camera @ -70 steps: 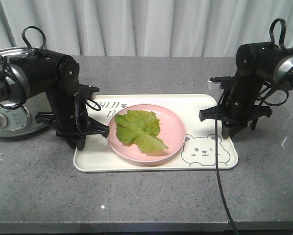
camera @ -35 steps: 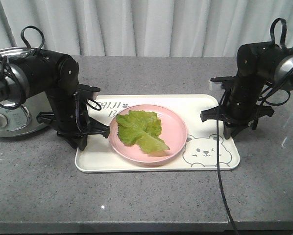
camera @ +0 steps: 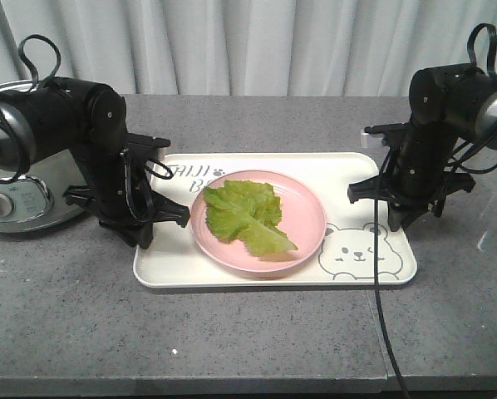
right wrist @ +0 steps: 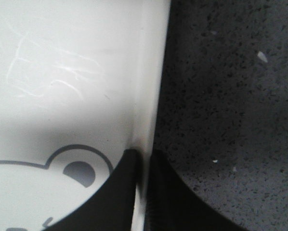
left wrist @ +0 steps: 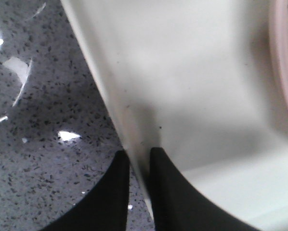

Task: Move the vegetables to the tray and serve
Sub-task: 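Lift the tray off the counter with both grippers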

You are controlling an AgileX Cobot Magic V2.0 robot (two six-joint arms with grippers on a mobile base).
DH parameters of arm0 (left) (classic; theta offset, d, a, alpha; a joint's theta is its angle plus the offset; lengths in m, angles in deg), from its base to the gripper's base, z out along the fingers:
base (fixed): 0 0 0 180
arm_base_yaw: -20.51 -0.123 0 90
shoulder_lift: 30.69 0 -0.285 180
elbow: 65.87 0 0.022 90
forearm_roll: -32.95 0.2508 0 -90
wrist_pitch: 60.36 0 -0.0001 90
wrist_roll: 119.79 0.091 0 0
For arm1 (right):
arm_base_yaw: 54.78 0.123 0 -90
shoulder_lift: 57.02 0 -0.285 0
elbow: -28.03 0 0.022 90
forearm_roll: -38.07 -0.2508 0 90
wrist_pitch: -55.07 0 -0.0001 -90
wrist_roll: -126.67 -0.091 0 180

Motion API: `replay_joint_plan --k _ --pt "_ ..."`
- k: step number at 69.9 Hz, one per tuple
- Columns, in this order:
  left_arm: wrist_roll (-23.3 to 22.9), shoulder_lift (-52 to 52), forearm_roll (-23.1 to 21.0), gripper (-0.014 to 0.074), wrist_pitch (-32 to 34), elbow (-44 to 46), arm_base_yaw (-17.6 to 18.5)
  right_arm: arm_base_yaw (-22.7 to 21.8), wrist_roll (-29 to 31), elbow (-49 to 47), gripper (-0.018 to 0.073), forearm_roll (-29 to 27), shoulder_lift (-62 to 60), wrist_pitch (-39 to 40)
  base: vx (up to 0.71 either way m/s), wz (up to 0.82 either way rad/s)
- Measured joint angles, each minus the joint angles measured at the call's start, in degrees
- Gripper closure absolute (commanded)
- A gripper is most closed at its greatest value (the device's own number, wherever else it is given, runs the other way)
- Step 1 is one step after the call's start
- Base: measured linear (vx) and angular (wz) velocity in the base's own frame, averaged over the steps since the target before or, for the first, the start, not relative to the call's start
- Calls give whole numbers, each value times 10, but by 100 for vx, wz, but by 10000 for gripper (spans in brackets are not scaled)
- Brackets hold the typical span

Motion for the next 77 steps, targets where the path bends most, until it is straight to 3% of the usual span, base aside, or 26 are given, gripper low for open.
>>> replay_joint_plan --k 77 --pt "0 -112 1 603 -14 42 0 -2 10 0 565 -2 -132 -9 0 0"
